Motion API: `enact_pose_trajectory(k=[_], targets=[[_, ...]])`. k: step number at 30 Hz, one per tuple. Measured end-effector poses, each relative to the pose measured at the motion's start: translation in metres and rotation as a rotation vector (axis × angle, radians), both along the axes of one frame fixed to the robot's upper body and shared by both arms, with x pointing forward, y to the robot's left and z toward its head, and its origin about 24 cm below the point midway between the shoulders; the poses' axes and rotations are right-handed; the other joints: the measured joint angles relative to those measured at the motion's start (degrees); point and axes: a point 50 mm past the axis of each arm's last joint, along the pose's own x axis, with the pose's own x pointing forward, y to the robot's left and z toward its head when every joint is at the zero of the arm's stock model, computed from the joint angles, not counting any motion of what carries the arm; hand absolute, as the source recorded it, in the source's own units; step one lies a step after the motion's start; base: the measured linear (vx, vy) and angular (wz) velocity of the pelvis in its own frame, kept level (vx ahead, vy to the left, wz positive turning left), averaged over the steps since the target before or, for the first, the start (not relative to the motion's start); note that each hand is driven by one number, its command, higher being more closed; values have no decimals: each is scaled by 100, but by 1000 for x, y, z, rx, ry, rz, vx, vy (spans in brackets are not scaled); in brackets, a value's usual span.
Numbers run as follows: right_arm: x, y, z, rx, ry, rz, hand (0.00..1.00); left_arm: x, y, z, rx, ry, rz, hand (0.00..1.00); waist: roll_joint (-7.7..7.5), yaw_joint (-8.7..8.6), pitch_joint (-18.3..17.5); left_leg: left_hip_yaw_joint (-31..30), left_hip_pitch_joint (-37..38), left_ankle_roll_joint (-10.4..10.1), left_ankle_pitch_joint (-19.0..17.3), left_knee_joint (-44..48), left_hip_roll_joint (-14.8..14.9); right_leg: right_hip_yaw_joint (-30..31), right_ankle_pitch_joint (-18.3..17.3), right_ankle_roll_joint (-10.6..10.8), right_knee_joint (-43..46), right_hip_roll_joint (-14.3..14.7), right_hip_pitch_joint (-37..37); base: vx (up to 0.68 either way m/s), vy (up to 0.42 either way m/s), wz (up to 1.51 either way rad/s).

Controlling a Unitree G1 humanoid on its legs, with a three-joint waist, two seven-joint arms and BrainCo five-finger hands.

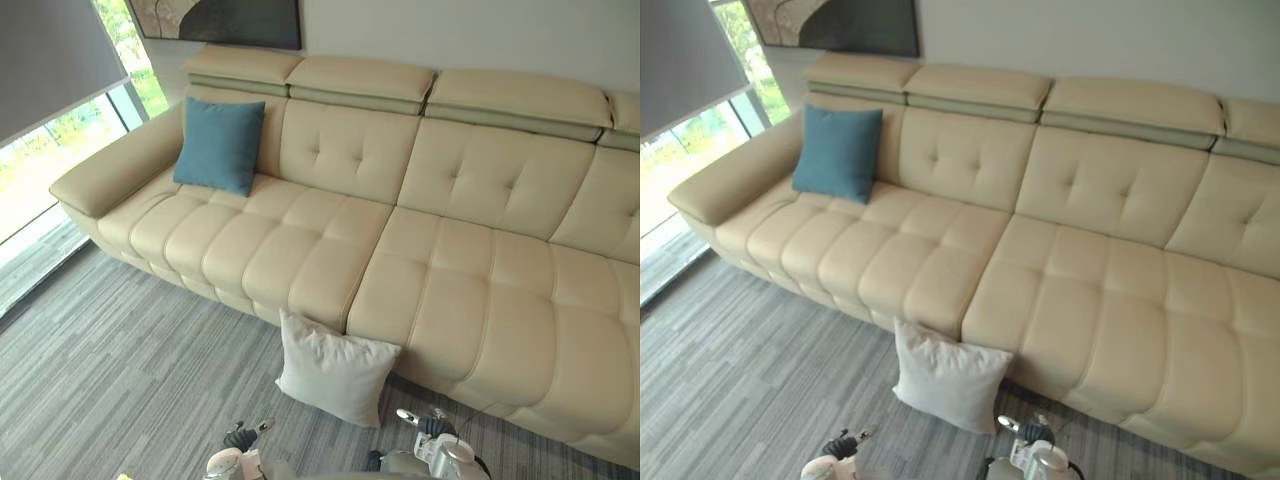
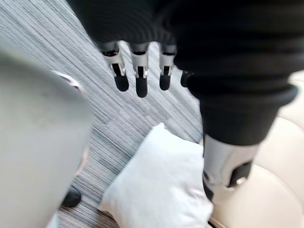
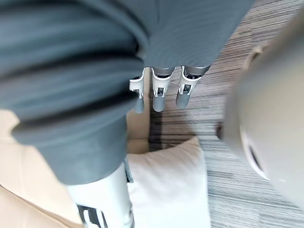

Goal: Pick up cushions and gather them together orderly.

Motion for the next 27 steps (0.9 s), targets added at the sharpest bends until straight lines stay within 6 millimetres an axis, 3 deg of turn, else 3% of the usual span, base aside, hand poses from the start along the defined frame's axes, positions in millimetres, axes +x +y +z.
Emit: enact_pose_trajectory(k=[4,5,6,7,10,14,18,20,22,26,27], targets=[[-4,-2,-1,-5,16,-16,0,1,2,1,6,-7,2,0,-64,37,-7,-251,-188,110,-142,-1544,-171,381,21,95,-94,-99,123,207,101,-54],[-5,-3,-2,-9,23,-11,0,1,1,0,9,-1,3,0,-58,46,-18,-546,-156,199,156,-2308,-363,614,-13,251,-33,-168,131,189,227,-73],[-5,-3,-2,-11,24,-4,0,1,1,0,8,-1,5,0,-55,52,-19,-576,-159,25,422,-2377,-363,687,-42,297,22,-178,108,207,287,-83],[-7,-1,-3,-10,34,4,0,2,3,0,14,3,0,0,-118,77,-56,-455,-68,-16,392,-2415,-430,846,-66,375,80,-240,67,135,194,-54],[-10,5,-5,2,44,4,0,1,14,-1,42,27,-17,0,-300,18,-255,-276,-61,71,343,-2483,-658,973,78,605,-157,-445,58,213,232,-29],[-11,6,-6,-3,59,-6,0,6,15,0,57,26,-36,0,-355,64,-195,-129,-34,208,264,-2479,-761,1000,257,704,-260,-543,68,84,141,-12],[15,2,3,-13,-8,-24,0,39,17,11,90,-53,-38,0,-352,82,188,-162,-676,341,179,-2004,-768,999,256,703,486,-640,-719,-61,52,1],[38,-11,14,-46,-71,-56,0,71,15,26,96,-151,-25,0,-324,83,545,-170,-1266,408,135,-1588,-760,1010,253,703,865,-691,-1287,-189,17,6],[65,-27,32,-84,-166,-94,0,107,23,50,123,-277,17,0,-288,87,866,-187,-2016,477,88,-1021,-736,1057,215,664,1313,-744,-1984,-263,17,3],[100,-43,61,-118,-318,-158,0,154,42,92,156,-476,113,0,-235,61,1133,-321,-3067,521,-151,-268,-683,1087,-15,604,1907,-775,-2923,-267,-4,1],[116,-47,73,-115,-370,-174,0,172,51,113,172,-556,149,0,-233,68,1218,-331,-3578,529,-238,143,-607,1124,-156,601,2157,-759,-3381,-286,-17,-6]])
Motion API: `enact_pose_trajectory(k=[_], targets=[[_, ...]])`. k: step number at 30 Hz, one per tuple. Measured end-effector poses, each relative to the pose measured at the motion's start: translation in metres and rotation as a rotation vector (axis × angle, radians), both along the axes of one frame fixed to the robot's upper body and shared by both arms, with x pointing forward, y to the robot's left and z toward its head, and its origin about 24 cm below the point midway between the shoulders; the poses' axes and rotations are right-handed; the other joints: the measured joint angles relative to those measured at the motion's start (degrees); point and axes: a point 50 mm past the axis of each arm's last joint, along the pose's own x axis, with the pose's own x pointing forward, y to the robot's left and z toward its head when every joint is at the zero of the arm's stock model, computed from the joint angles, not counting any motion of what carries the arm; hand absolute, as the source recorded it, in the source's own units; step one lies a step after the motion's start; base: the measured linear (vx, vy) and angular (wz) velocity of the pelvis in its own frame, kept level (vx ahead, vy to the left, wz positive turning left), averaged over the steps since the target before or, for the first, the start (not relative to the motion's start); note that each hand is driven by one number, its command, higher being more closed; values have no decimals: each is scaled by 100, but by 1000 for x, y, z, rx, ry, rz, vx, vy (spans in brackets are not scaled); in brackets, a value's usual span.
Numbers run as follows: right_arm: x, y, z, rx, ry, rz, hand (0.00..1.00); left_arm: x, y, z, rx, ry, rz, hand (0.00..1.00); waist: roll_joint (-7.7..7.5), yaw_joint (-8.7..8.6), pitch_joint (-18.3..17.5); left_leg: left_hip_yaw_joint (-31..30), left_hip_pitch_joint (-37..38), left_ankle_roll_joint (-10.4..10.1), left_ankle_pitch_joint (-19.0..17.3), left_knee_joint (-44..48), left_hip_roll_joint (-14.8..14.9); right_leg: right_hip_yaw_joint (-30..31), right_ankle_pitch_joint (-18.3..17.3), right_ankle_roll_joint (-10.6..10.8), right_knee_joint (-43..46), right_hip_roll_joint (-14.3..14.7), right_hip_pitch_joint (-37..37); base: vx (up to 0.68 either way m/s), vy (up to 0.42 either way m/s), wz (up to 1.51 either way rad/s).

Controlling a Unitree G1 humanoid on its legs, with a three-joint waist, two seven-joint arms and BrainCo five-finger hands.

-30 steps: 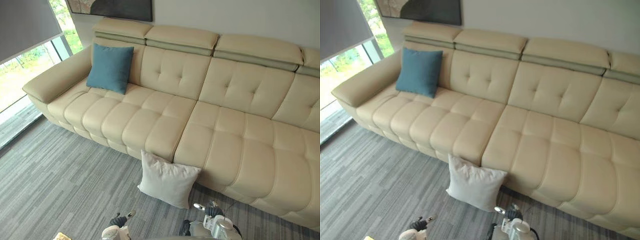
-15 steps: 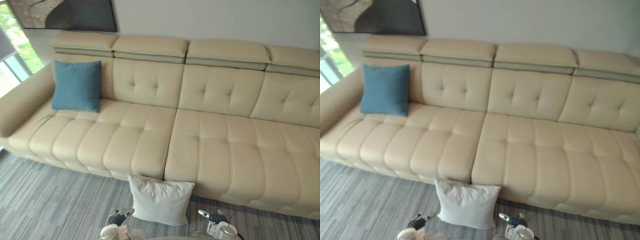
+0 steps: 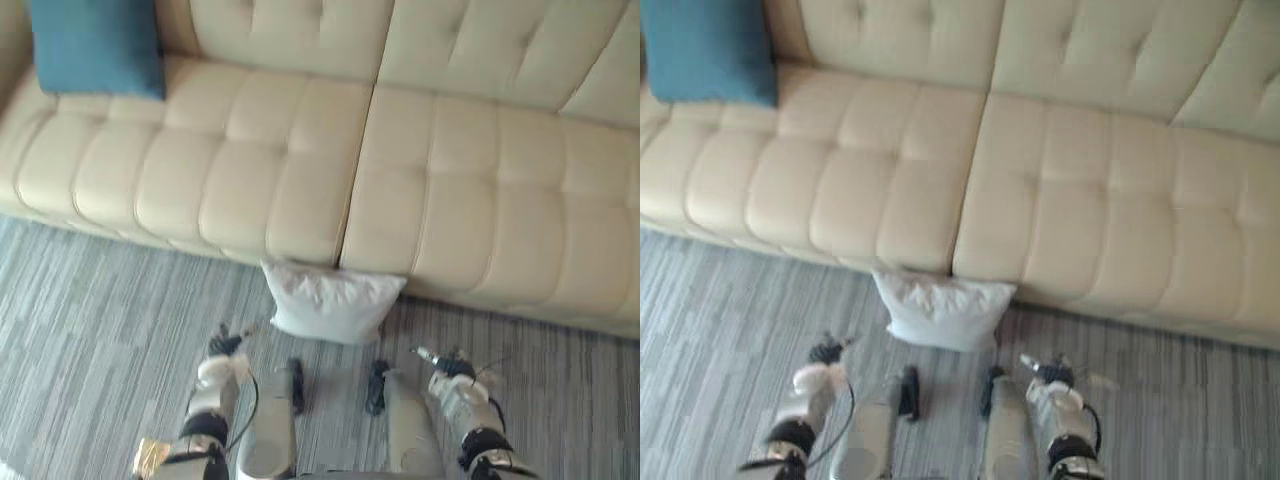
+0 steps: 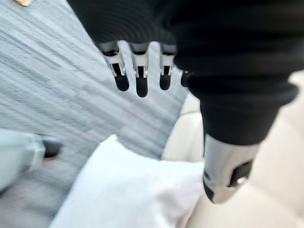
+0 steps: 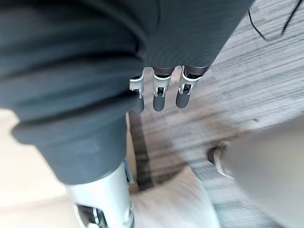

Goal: Pick up cushions and gather them together orderly.

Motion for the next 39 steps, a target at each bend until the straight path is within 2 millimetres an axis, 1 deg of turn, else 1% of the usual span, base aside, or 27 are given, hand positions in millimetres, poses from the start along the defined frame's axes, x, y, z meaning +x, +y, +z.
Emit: enact_pose_trajectory(k=[1,3,5,6,8,9,11,12,13,15,16,17,19,20,21,22,24,26,28,29,31,32,33,35,37,38,39], targets=[[9,0,8,-3,-29,0,0,9,5,12,7,-47,13,0,5,2,61,-24,-251,8,-14,170,18,11,-11,-19,160,0,-250,-288,-18,-9],[35,1,32,-15,-127,-3,0,28,14,39,18,-143,49,0,-1,-7,114,-40,-1021,37,-52,524,90,92,-23,-32,495,10,-1024,-291,-28,-5],[53,1,51,-9,-197,-6,0,41,18,59,38,-203,46,0,7,-7,238,-60,-1506,57,-21,753,141,119,10,-65,708,24,-1506,-214,-39,-6],[64,2,65,-19,-248,0,0,49,20,72,45,-246,46,0,20,-1,323,-71,-1777,59,-18,928,200,123,25,-86,853,49,-1756,-135,-35,-4],[81,2,92,-53,-333,24,0,61,20,97,66,-321,40,0,16,0,390,-124,-2257,66,-11,1186,222,148,39,-110,1106,59,-2230,-168,-40,0],[95,2,115,-80,-405,38,0,71,19,117,87,-381,23,0,17,2,409,-140,-2667,92,14,1360,259,153,49,-113,1290,59,-2632,-168,-46,3],[113,4,147,-109,-494,64,0,83,15,144,118,-454,-5,0,10,15,589,-162,-3004,139,45,1571,300,176,57,-121,1514,67,-2985,-117,-48,0],[122,7,170,-125,-568,78,0,90,11,161,129,-505,-16,0,9,19,676,-171,-3251,139,48,1703,311,203,59,-164,1683,66,-3253,-83,-44,1],[129,11,188,-139,-621,92,0,94,7,173,141,-538,-23,0,1,21,742,-179,-3417,99,71,1796,324,216,59,-175,1787,69,-3426,-57,-35,1],[140,21,225,-166,-727,130,0,104,-3,199,152,-602,-48,0,6,22,837,-210,-3809,85,82,1960,345,223,55,-192,1987,69,-3828,-66,-34,1],[145,28,241,-173,-769,146,0,108,-8,211,160,-631,-57,0,12,19,850,-255,-4013,73,91,2081,363,204,46,-205,2104,76,-4021,-71,-37,3],[148,33,251,-178,-793,156,0,110,-13,219,164,-651,-64,0,11,17,871,-288,-4128,72,91,2156,365,198,27,-221,2189,77,-4126,-61,-36,6],[153,47,279,-197,-867,189,0,117,-27,243,183,-707,-99,0,12,14,893,-336,-4416,69,92,2313,365,215,-39,-232,2428,71,-4422,-49,-31,11],[154,53,288,-203,-895,203,100,118,-32,250,186,-726,-103,0,4,18,905,-347,-4500,65,92,2365,368,222,-61,-236,2492,69,-4520,-55,-24,8],[154,61,299,-206,-925,213,100,118,-36,260,189,-756,-107,100,5,12,912,-371,-4610,60,92,2425,371,220,-89,-225,2568,69,-4627,-57,-13,5],[154,64,303,-199,-941,199,100,118,-42,270,196,-787,-113,100,2,-2,920,-411,-4709,46,100,2471,371,201,-101,-216,2628,69,-4722,-57,-8,5],[153,68,303,-191,-956,189,100,118,-53,281,190,-826,-122,100,4,-33,923,-451,-4805,25,112,2496,371,176,-118,-215,2679,66,-4810,-46,0,5],[153,73,304,-191,-963,206,100,117,-61,284,168,-839,-111,100,18,-35,935,-468,-4811,21,115,2488,372,164,-145,-217,2703,67,-4831,-50,3,4],[152,80,306,-202,-973,234,100,117,-62,284,161,-843,-97,100,17,-32,935,-497,-4811,-23,142,2448,370,128,-175,-276,2699,66,-4831,-46,-6,7],[151,85,305,-191,-978,244,100,116,-61,284,162,-842,-84,100,15,-22,934,-546,-4810,-84,180,2393,364,79,-187,-300,2696,67,-4831,-32,-14,9],[151,88,303,-181,-976,248,100,115,-60,285,165,-851,-76,100,15,-26,933,-578,-4808,-172,237,2353,358,52,-184,-318,2693,71,-4829,-21,-14,8],[150,89,299,-178,-968,252,100,112,-60,287,179,-870,-85,100,14,-27,932,-622,-4779,-213,274,2318,358,12,-159,-365,2689,74,-4795,-3,-7,5],[149,88,297,-178,-967,251,100,111,-61,287,181,-874,-90,100,12,-27,932,-629,-4758,-224,281,2303,358,3,-159,-365,2682,75,-4774,4,-1,6],[145,87,290,-172,-965,249,100,108,-65,285,172,-888,-107,100,11,-40,931,-649,-4612,-260,306,2208,359,-34,-156,-371,2615,81,-4622,6,3,3],[136,85,268,-146,-939,245,100,102,-73,270,154,-887,-136,100,-2,-67,920,-657,-4121,-312,340,1949,355,-89,-155,-372,2384,100,-4133,0,0,0],[133,84,262,-128,-937,240,100,98,-75,264,147,-888,-145,100,-9,-76,910,-653,-3925,-323,351,1835,353,-105,-152,-377,2281,108,-3941,-29,-14,4],[121,81,248,-103,-947,224,100,89,-82,252,122,-910,-163,100,-18,-97,902,-634,-3449,-345,385,1508,334,-147,-142,-393,1996,123,-3472,-29,-14,4]])
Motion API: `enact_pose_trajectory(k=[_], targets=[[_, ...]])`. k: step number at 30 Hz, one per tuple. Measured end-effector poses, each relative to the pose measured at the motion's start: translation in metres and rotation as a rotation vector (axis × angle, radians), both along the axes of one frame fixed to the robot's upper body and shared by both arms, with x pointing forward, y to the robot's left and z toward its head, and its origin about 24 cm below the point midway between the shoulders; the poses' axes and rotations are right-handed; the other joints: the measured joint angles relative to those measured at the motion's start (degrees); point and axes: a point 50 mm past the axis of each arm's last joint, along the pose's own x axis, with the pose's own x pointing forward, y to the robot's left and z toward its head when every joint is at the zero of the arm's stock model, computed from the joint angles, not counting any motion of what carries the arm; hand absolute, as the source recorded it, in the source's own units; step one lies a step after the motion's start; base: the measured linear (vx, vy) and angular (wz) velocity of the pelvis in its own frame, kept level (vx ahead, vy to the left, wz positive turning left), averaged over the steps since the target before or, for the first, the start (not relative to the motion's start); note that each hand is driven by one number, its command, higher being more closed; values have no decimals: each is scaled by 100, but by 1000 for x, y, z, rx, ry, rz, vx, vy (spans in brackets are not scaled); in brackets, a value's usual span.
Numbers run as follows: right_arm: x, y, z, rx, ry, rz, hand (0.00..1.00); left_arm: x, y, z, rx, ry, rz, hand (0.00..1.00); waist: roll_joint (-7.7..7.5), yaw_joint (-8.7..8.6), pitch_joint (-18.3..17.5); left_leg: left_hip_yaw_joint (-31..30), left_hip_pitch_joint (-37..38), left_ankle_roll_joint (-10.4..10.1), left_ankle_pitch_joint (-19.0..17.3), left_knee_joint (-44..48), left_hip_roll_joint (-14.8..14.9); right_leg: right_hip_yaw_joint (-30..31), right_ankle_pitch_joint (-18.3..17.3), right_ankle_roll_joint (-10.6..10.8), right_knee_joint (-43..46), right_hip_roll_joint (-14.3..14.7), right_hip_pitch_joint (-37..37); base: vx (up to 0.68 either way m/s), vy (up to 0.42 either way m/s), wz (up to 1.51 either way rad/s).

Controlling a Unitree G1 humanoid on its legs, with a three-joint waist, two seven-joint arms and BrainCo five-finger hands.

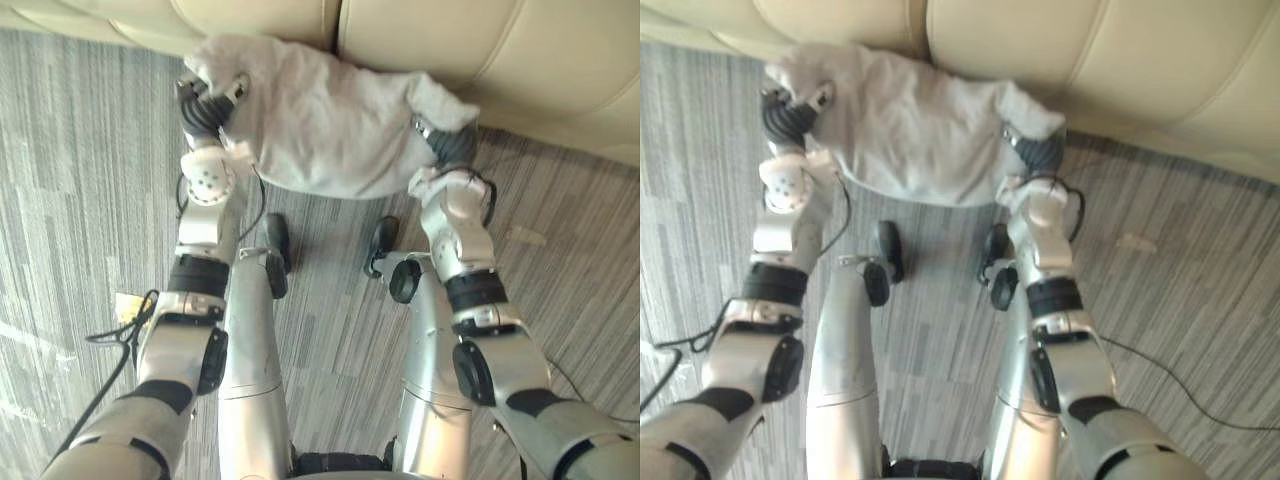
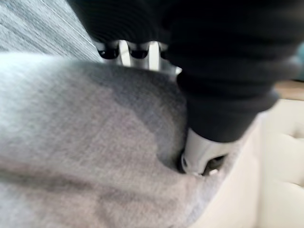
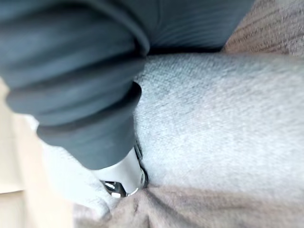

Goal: Pick up cushions and gather them together orderly.

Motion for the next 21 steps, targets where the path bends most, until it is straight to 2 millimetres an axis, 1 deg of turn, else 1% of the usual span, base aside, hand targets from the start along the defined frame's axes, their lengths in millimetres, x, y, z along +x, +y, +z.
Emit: enact_pose_trajectory(k=[1,2,3,4,6,7,8,9,10,11,12,13,14,16,18,20,21], targets=[[-2,-1,-2,5,-4,0,100,-2,-2,-2,-2,-3,-6,100,0,-5,0,4,102,-2,18,-78,-9,-12,0,-1,-70,1,104,-18,-27,7],[-10,-2,-8,14,-11,-2,100,-8,-6,-8,-10,-10,-23,100,0,-21,0,10,440,-9,79,-345,-46,-39,8,-14,-294,7,422,0,-25,5],[-13,-3,-11,15,-14,-3,100,-12,-7,-12,-13,-13,-31,100,-6,-25,-9,19,609,-12,110,-483,-57,-50,18,-23,-416,13,576,0,-44,6],[-22,-5,-22,13,-6,-6,100,-20,-10,-23,-18,-6,-45,100,-18,-30,-147,36,886,-33,166,-728,-84,-79,37,-41,-615,18,839,36,-49,3],[-37,-7,-41,34,30,-13,100,-33,-15,-47,-44,40,-66,100,-28,-26,-212,82,1622,-58,201,-1152,-143,-126,30,-51,-948,17,1525,68,-48,2],[-46,-7,-56,49,61,-14,100,-42,-18,-65,-66,84,-72,100,-58,-29,-536,120,1783,-73,221,-1352,-151,-140,34,-50,-1110,19,1656,87,-31,-1],[-54,-8,-64,58,77,-13,100,-48,-18,-76,-81,111,-72,100,-58,-25,-670,149,1986,-93,235,-1485,-151,-150,36,-53,-1220,29,1836,150,-30,-6],[-63,-9,-72,67,88,-8,100,-57,-18,-89,-93,141,-80,100,-63,-19,-684,187,2455,-144,264,-1692,-144,-161,52,-72,-1412,61,2295,205,-21,-8],[-72,-10,-79,67,99,-5,100,-66,-19,-100,-106,169,-84,100,-61,-23,-742,202,2831,-150,268,-1851,-144,-184,76,-101,-1572,82,2665,212,-19,-7],[-79,-11,-84,66,110,-1,100,-72,-19,-108,-115,191,-85,100,-76,-25,-877,220,3025,-152,268,-1980,-146,-197,75,-99,-1697,94,2852,211,-14,-9],[-90,-10,-91,66,117,11,100,-83,-17,-119,-127,215,-87,100,-122,-12,-1032,285,3397,-166,278,-2243,-139,-181,88,-77,-1929,141,3182,209,-13,-13],[-95,-9,-93,71,122,23,100,-89,-14,-125,-131,229,-82,100,-153,-8,-1091,330,3626,-170,282,-2368,-135,-180,91,-73,-2033,159,3375,290,-8,-19],[-111,-9,-102,71,142,41,100,-103,-11,-140,-155,275,-88,100,-175,-7,-1322,395,4150,-174,284,-2716,-135,-187,90,-63,-2350,201,3867,259,-7,-17],[-121,-8,-108,68,157,54,100,-113,-8,-149,-167,302,-90,100,-182,11,-1458,478,4542,-187,295,-2953,-129,-169,110,-32,-2563,241,4217,147,3,-17],[-138,-8,-115,36,184,68,100,-131,-5,-160,-169,340,-96,100,-186,28,-1781,609,5046,-187,295,-3298,-133,-93,124,-7,-2847,282,4621,199,30,-23],[-146,-7,-121,24,205,80,100,-139,-3,-165,-171,362,-98,100,-163,37,-1925,681,5344,-191,300,-3505,-135,-45,148,32,-3029,320,4880,163,37,-19],[-152,-8,-126,19,229,86,100,-146,-2,-170,-170,380,-103,100,-154,36,-2033,725,5592,-192,303,-3667,-129,-39,163,53,-3197,347,5111,150,44,-16]])
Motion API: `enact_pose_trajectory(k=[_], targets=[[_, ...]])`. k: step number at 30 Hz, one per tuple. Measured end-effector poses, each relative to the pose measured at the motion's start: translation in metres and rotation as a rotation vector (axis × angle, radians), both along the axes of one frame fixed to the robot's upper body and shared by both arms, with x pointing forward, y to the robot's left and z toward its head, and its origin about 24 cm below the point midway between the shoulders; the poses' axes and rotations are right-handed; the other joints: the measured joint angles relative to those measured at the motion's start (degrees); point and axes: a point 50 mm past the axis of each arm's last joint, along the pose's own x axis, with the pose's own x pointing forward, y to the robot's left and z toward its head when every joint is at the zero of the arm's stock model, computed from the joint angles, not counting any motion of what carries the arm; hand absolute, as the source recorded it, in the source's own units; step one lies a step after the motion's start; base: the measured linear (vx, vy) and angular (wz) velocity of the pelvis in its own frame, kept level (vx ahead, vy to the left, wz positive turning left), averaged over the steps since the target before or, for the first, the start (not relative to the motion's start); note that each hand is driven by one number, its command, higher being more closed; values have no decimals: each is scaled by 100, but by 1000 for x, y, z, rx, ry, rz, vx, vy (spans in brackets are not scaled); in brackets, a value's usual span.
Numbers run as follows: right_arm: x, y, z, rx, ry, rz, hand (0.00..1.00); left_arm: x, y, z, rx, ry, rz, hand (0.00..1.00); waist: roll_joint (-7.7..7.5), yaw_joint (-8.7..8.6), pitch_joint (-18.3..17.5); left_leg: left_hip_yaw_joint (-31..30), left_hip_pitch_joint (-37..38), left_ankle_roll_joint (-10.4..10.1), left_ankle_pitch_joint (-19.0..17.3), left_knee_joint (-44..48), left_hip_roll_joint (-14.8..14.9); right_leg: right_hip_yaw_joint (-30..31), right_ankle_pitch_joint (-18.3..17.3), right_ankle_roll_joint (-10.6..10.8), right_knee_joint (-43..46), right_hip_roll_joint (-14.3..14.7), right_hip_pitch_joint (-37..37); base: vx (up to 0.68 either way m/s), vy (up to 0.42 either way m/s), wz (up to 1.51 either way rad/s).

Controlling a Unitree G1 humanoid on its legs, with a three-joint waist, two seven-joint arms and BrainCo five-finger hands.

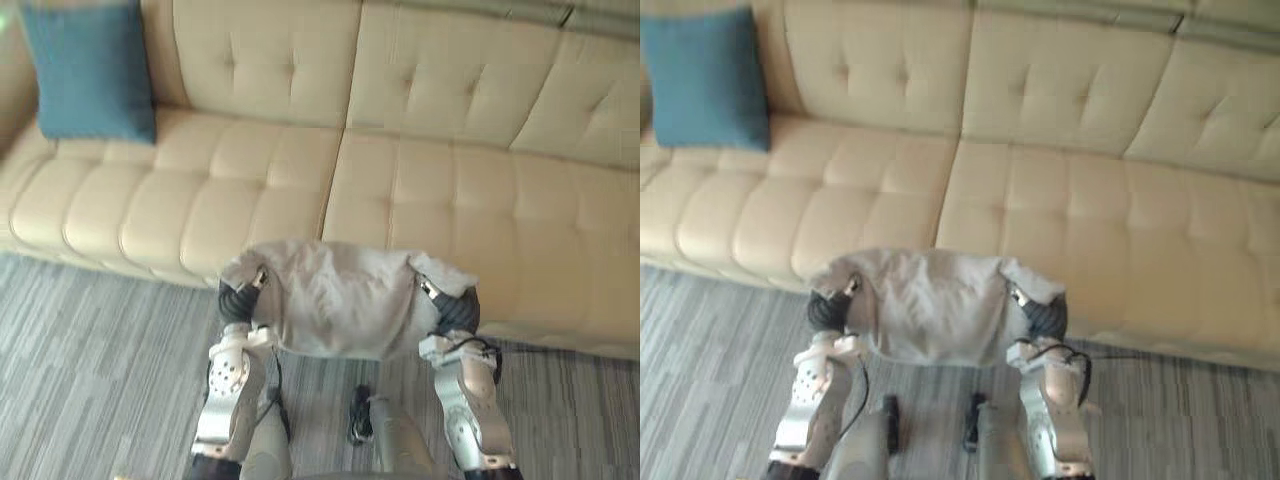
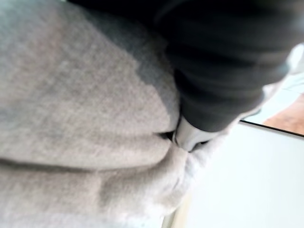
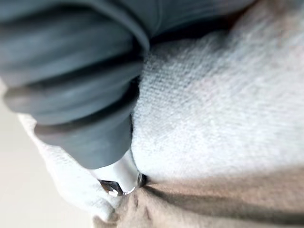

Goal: Pick up cushions and gather them together orderly.

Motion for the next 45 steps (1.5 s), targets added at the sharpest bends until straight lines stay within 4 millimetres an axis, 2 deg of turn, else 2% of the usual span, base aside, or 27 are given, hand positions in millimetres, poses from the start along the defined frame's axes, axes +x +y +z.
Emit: enact_pose_trajectory(k=[3,8,10,12,13,15,18,20,21,22,23,24,25,26,28,29,30,31,32,33,35,36,37,38,40,42,45], targets=[[-15,-2,-14,-4,63,11,100,-13,1,-11,0,50,-13,100,5,16,-301,85,451,-1,27,-353,-17,16,0,3,-272,20,392,135,38,-7],[-22,-1,-21,-21,100,16,100,-24,2,-22,0,105,-21,100,23,31,-437,64,748,19,49,-336,-15,38,-11,18,-488,57,796,92,13,-2],[-26,-2,-24,-21,117,12,100,-27,2,-26,0,134,-27,100,23,48,-427,-188,517,29,48,567,6,31,-82,21,-549,54,1035,2,-11,3],[-31,-3,-24,-22,122,5,100,-30,0,-28,-2,146,-34,100,65,84,-414,-420,75,245,192,1752,89,43,-247,-31,-464,77,1202,1,0,-8],[-35,-4,-22,-20,117,1,100,-31,0,-29,-2,149,-34,100,106,121,-433,-465,-239,457,407,2377,178,88,-373,-74,-382,118,1203,13,15,-13],[-36,-4,-17,-19,100,-1,100,-31,0,-29,-1,149,-35,100,78,150,-407,-420,-693,429,801,3040,307,168,-431,-168,-353,146,1219,60,19,-13],[-33,-6,-13,-13,83,-16,100,-33,-6,-32,-11,171,-57,100,112,151,-440,-342,-892,331,135,2509,198,272,-407,-250,-486,136,1252,137,70,-10],[-31,-5,-11,-13,73,-19,100,-37,-7,-35,-18,187,-51,100,77,184,-491,-371,-879,203,-15,1181,-58,417,-398,-259,-708,105,1318,233,176,-26],[-28,-5,-10,-18,67,-18,100,-39,-6,-36,-10,197,-49,100,98,230,-502,-441,-781,108,93,407,-162,515,-430,-197,-785,94,1384,250,196,-45],[-27,-5,-10,-20,67,-16,100,-41,-6,-38,-11,204,-48,100,132,262,-529,-524,-719,127,174,97,-210,572,-468,-131,-784,90,1400,233,190,-62],[-26,-5,-12,-25,76,-16,100,-44,-6,-41,-5,222,-52,100,196,344,-619,-594,-614,252,639,-91,-274,725,-578,46,-759,71,1433,348,272,-61],[-26,-2,-19,-21,110,-9,100,-47,-2,-43,16,241,-57,100,19,368,-700,-379,-509,354,463,39,-396,900,-631,134,-853,-83,1574,382,261,-52],[-27,-2,-22,-20,125,-6,100,-49,-1,-44,22,249,-58,100,-33,356,-777,-324,-504,377,368,102,-443,916,-560,237,-907,-141,1629,513,302,-42],[-27,0,-24,-22,138,3,100,-48,-1,-44,25,250,-60,100,-96,368,-860,-120,-494,499,235,299,-475,1043,-416,434,-736,-240,1613,451,244,-37],[-25,1,-24,-19,140,6,100,-46,-1,-42,41,241,-67,100,-124,354,-877,92,-276,629,153,274,-553,1172,-220,778,-99,-363,1366,397,243,-41],[-23,1,-26,-19,144,9,100,-44,-1,-41,49,236,-69,100,-118,354,-868,187,-73,675,124,153,-568,1204,-59,1022,444,-401,1149,300,183,-48],[-20,2,-31,-19,161,14,100,-43,0,-41,59,232,-72,100,-87,341,-840,269,341,724,90,-96,-575,1167,220,1125,1303,-482,837,320,176,-52],[-20,3,-36,-33,185,17,100,-42,2,-40,69,229,-75,100,-61,331,-823,353,745,724,80,-357,-566,992,168,993,1993,-533,625,236,111,-43],[-20,3,-39,-46,195,19,100,-42,2,-40,72,227,-76,100,-46,331,-828,402,923,714,72,-485,-540,879,118,916,2198,-547,530,203,62,-32],[-21,3,-42,-58,210,22,100,-40,3,-39,80,220,-78,100,44,326,-839,423,1119,671,27,-638,-462,622,36,786,2239,-554,357,178,5,-17],[-20,4,-42,-56,213,27,100,-36,5,-36,100,203,-80,100,-24,279,-869,393,1193,601,-25,-659,-383,374,-33,654,1693,-544,203,159,-64,2],[-18,4,-41,-57,205,33,100,-35,7,-35,103,199,-74,100,-92,237,-869,371,1191,530,-67,-647,-360,297,69,516,908,-491,185,131,-150,8],[-14,6,-39,-54,194,38,100,-35,9,-36,108,204,-69,100,-208,208,-879,314,1158,427,-134,-571,-423,314,712,308,-38,-418,240,160,-202,5],[-13,7,-38,-47,188,38,100,-35,10,-37,110,210,-66,100,-308,201,-886,236,1161,347,-194,-534,-507,348,724,303,-324,-397,324,133,-175,-14],[-8,3,-41,-70,202,39,100,-37,4,-51,88,271,-65,100,50,219,-814,-122,1169,306,-276,-579,-285,262,804,248,-1088,-108,792,91,-134,-12],[-11,-1,-43,-75,214,30,100,-37,0,-52,87,275,-66,100,142,218,-806,-252,1175,305,-275,-638,-183,177,859,177,-1278,27,902,53,-136,10],[-11,0,-41,-74,208,30,100,-34,-2,-48,87,257,-65,100,165,216,-827,-449,1173,213,-213,-820,-117,-9,890,125,-1491,107,1012,44,-92,22]])
